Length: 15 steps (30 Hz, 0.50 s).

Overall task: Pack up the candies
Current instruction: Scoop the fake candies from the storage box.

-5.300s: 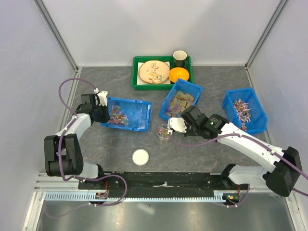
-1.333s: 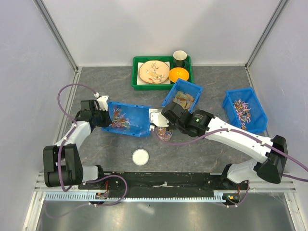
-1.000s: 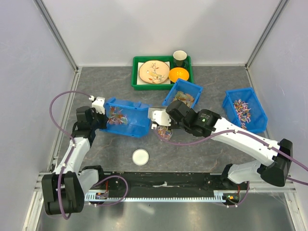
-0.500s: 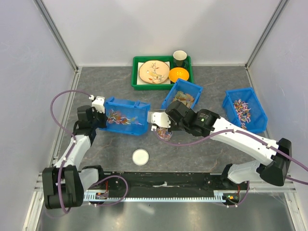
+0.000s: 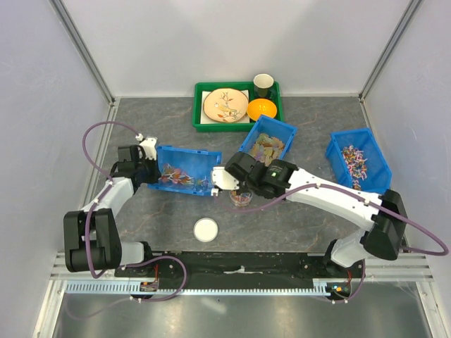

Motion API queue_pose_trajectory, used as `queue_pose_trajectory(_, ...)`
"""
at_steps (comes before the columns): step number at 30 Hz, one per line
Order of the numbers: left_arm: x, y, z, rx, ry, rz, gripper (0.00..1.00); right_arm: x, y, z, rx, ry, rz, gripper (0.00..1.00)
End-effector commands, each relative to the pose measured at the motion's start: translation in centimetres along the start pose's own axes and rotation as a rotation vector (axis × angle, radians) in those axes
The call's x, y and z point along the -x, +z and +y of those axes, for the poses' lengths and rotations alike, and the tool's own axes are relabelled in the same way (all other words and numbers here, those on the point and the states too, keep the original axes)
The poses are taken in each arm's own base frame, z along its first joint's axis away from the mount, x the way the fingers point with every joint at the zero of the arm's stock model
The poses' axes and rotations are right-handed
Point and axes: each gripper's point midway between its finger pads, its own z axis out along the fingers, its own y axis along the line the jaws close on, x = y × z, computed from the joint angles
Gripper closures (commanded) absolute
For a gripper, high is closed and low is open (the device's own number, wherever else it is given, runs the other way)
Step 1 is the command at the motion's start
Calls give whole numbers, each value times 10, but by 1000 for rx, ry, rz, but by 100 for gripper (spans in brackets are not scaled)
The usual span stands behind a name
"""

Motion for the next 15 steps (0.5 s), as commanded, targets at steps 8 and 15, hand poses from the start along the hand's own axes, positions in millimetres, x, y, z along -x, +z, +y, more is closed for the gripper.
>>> queue_pose_trajectory(8,26,-2,4,10,-3,-51,98,51,23,-32,-140,-126,73,100)
queue_pose_trajectory(15,25,-2,8,35,1,-48,98,69,48,-48,-181,-211,160,100)
